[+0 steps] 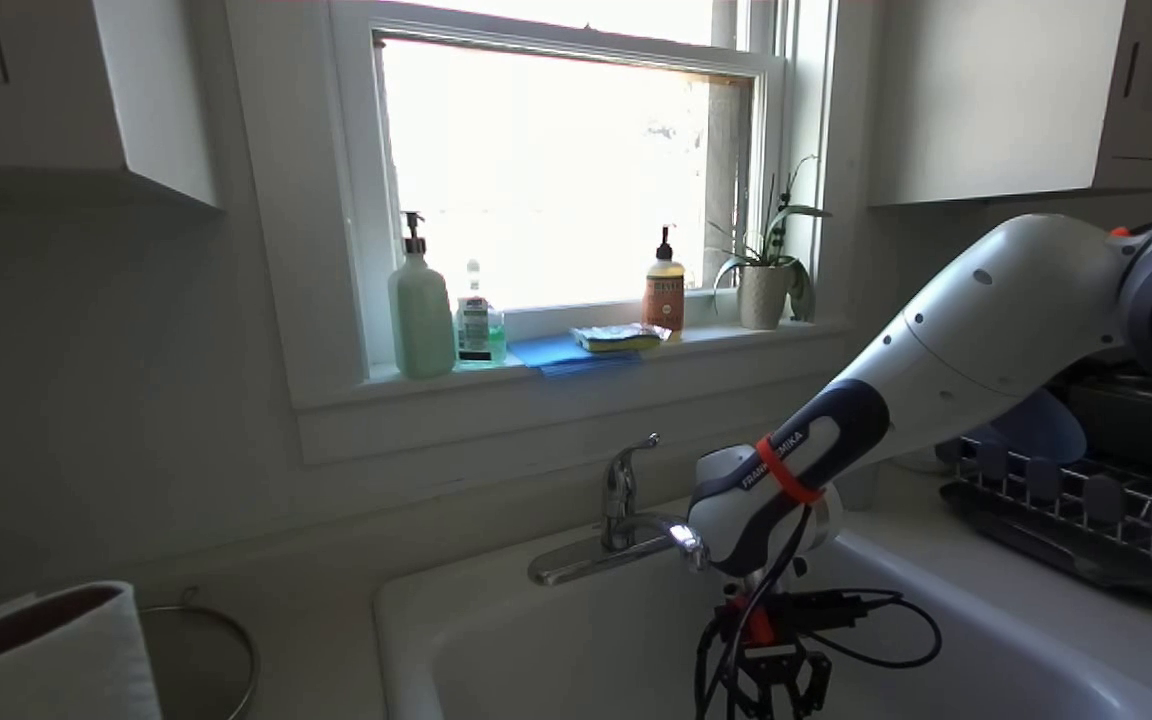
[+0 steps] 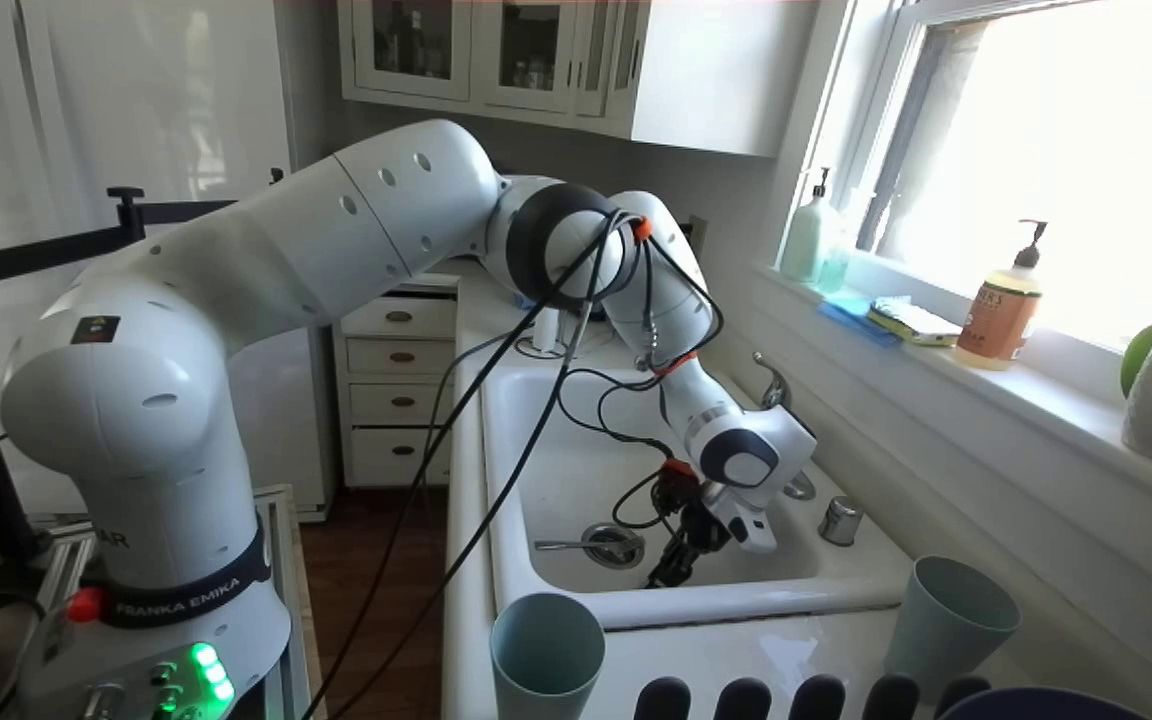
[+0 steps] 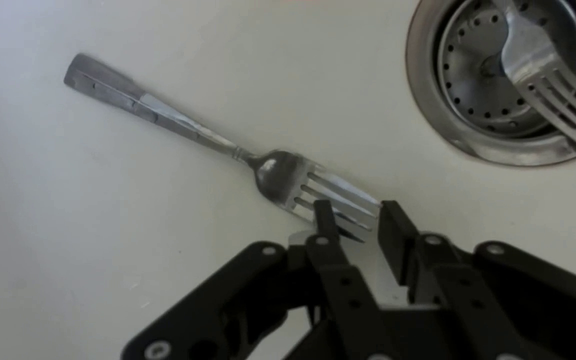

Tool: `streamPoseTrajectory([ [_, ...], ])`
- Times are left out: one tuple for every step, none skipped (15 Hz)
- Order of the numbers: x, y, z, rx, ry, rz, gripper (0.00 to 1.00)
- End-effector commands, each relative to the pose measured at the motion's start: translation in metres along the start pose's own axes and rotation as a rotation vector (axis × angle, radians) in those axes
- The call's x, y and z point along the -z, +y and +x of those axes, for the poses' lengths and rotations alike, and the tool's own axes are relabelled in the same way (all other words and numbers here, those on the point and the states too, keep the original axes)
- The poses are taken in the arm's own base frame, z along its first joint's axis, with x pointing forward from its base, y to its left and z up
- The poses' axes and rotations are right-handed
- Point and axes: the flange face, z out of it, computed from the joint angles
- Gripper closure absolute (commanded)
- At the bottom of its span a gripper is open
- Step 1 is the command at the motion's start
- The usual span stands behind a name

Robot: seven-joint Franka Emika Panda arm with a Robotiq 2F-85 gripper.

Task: Remove the fork from the grey cup and put it in the sink, then pick another fork from the sink and put it in the grey cup

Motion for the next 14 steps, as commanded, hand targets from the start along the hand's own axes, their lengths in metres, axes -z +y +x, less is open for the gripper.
streamPoseTrajectory([
  [0.005,-0.003,0.004,-0.022,-0.026,0.006,0.99],
  [0.007,-0.003,0.005,-0.022,-0.027,0.007,1.00],
  [0.010,-0.003,0.005,-0.021,-0.027,0.008,1.00],
  [0.014,-0.003,0.005,-0.021,-0.031,0.012,1.00],
  [0.019,-0.002,0.005,-0.020,-0.034,0.016,0.99],
  [0.024,-0.001,0.005,-0.019,-0.038,0.022,1.00],
  [0.031,0.000,0.005,-0.015,-0.046,0.031,1.00],
  [0.037,0.001,0.004,-0.011,-0.049,0.041,1.00],
  [0.045,0.002,0.002,-0.004,-0.054,0.053,1.00],
  [0.054,0.004,-0.001,0.007,-0.063,0.069,1.00],
  [0.064,0.007,-0.003,0.022,-0.071,0.084,1.00],
  [0.075,0.009,-0.006,0.034,-0.077,0.097,1.00],
  [0.085,0.011,-0.008,0.049,-0.086,0.113,1.00],
  [0.094,0.014,-0.008,0.062,-0.087,0.125,1.00],
])
